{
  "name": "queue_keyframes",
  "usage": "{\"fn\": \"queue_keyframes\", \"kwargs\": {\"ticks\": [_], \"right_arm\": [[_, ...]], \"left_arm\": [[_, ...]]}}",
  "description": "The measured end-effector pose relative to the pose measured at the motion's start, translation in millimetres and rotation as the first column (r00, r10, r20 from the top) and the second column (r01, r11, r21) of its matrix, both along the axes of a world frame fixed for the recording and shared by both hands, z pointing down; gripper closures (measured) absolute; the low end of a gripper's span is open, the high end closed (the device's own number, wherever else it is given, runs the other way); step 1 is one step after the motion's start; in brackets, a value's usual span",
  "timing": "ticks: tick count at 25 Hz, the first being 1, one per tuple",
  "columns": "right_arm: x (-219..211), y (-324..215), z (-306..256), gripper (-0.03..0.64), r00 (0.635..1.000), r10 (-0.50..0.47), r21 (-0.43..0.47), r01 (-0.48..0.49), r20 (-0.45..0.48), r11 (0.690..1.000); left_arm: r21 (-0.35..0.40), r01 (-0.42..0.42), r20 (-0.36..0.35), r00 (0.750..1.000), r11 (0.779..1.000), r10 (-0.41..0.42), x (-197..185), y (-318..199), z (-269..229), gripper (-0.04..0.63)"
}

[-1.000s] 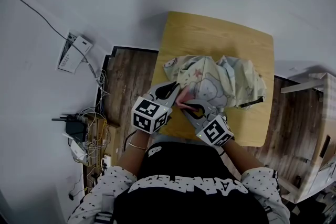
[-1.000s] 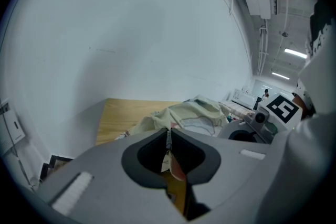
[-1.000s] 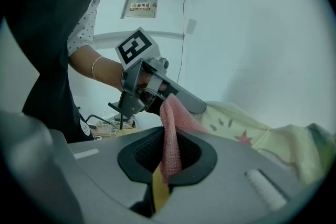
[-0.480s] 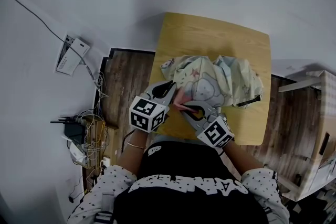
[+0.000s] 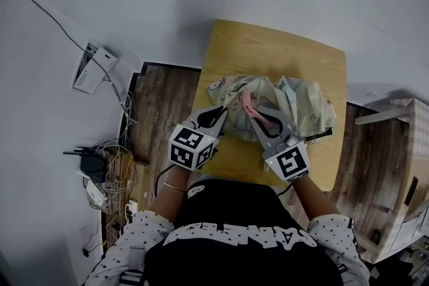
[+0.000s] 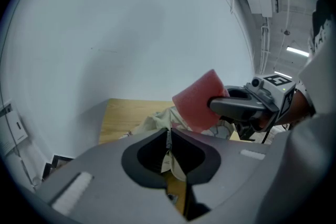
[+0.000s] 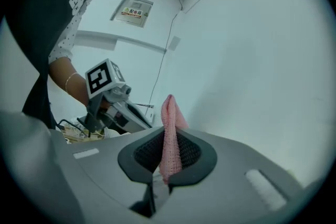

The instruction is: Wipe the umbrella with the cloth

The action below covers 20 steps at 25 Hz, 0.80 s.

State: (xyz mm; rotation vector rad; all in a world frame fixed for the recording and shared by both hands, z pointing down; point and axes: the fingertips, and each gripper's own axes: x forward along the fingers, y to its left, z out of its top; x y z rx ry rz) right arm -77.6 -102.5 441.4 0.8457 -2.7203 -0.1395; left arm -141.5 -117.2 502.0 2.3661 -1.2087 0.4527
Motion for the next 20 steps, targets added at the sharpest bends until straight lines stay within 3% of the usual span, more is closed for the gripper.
{"fn": "queue_keyframes", "kwargs": {"ticks": [5, 11, 20], "right_arm": [[11, -27, -5, 0.586, 0.996, 0.077, 0.05, -0.075, -0.044, 0.996], [7, -38, 11, 0.585, 0.984, 0.07, 0.1, -0.054, -0.161, 0.993], [3, -27, 46, 0.584, 0.968, 0.009, 0.029, -0.002, -0.251, 1.0]], "left_arm": [[0.001, -0.002, 0.0, 1.0, 1.0, 0.002, 1, 1, -2, 0.574], [-0.007, -0.005, -0.001, 1.0, 1.0, 0.005, 0, 2, -2, 0.574], [-0.009, -0.009, -0.005, 1.0, 1.0, 0.009, -2, 1, -2, 0.574]]}}
